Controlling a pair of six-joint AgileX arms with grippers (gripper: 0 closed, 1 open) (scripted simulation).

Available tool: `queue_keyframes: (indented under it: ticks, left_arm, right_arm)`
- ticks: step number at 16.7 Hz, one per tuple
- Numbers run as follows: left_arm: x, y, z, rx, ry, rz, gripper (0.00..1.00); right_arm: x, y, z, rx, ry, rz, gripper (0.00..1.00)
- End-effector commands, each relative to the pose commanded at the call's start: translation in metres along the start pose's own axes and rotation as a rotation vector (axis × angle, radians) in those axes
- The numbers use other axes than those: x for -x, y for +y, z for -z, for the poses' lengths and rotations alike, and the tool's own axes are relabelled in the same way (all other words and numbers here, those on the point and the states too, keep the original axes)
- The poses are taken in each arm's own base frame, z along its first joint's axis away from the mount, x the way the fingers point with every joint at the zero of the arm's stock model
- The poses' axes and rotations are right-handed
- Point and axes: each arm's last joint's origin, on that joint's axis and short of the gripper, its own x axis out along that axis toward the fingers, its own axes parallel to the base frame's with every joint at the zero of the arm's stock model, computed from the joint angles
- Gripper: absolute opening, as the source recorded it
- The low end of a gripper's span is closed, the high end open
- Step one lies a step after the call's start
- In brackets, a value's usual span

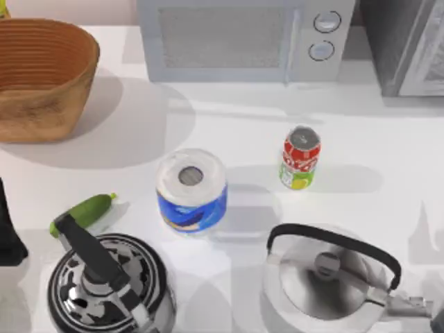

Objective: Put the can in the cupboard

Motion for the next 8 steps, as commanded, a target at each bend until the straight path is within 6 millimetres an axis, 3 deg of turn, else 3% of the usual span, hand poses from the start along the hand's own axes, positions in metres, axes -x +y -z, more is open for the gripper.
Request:
queue_keyframes:
  ticks: [4,8]
  left_arm:
    - [0.000,0.000,0.000,0.000,0.000,0.000,1.00]
    - [0.000,0.000,0.000,0.000,0.000,0.000,1.00]
  right_arm:
    - [0.001,0.003,-0.007,-0.007,0.001,-0.026,1.00]
    - [-0.001,0.019,-0.036,-0.040,0.063,-0.152,1.00]
